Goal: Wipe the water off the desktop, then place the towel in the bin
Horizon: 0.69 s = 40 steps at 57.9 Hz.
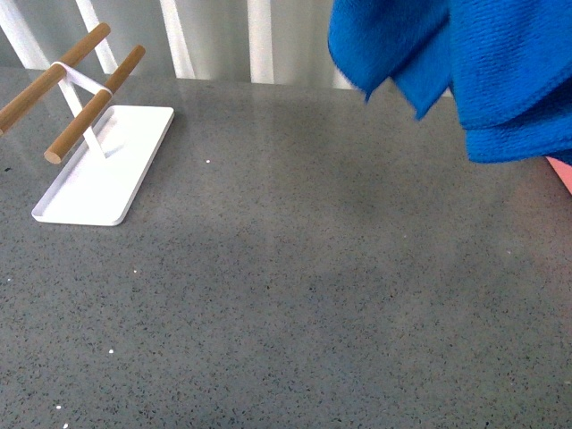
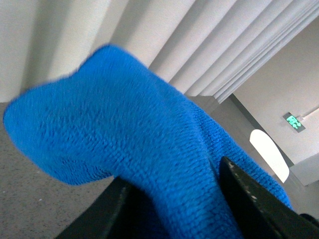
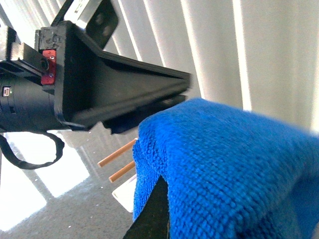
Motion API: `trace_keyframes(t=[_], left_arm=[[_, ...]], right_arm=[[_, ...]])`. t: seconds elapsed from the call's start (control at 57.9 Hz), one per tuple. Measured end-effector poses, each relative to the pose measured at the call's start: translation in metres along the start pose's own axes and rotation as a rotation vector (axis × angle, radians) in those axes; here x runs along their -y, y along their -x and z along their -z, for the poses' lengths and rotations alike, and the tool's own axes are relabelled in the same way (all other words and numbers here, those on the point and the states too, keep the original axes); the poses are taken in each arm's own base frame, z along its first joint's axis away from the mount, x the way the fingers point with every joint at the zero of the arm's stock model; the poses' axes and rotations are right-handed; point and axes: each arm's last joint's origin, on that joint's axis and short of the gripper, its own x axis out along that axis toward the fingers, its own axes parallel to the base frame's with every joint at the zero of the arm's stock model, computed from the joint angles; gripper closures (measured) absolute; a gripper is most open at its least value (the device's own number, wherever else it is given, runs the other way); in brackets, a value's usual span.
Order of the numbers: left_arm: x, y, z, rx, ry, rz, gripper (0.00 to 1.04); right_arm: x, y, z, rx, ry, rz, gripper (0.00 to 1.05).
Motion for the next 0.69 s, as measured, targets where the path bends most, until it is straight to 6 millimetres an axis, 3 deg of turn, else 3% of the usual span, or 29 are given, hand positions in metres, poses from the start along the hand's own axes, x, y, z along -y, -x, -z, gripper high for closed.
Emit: trace_keyframes(t=[0.052, 0.121, 0.156, 0.242, 0.553, 0.622, 0.691], left_arm=[[-0.012, 0.004, -0.006, 0.015, 0.011, -0.029, 0.24], [-0.043, 0.017, -0.016, 0.031, 0.026, -0.099, 0.08], [-0.053, 0.024, -0.016, 0.030, 0.028, -0.121, 0.05], [-0.087, 0.065, -0.004, -0.016, -0.022, -0.170, 0.07], [-0.124, 0.211, 0.045, -0.090, -0.058, -0.235, 0.07], [-0.131, 0.234, 0.052, -0.076, -0.045, -0.304, 0.08], [-0.132, 0.246, 0.061, 0.068, -0.222, -0.516, 0.19]], right_arm=[[0.003, 0.002, -0.001, 0.003, -0.004, 0.020, 1.00], [0.012, 0.009, -0.001, -0.003, -0.014, 0.077, 1.00], [0.015, 0.011, -0.001, -0.008, -0.016, 0.095, 1.00], [0.026, 0.024, -0.002, -0.018, -0.003, 0.172, 1.00], [0.046, 0.053, 0.004, -0.038, 0.017, 0.294, 1.00], [0.046, 0.053, 0.004, -0.041, 0.022, 0.291, 1.00], [0.046, 0.053, 0.005, -0.048, 0.027, 0.291, 1.00]])
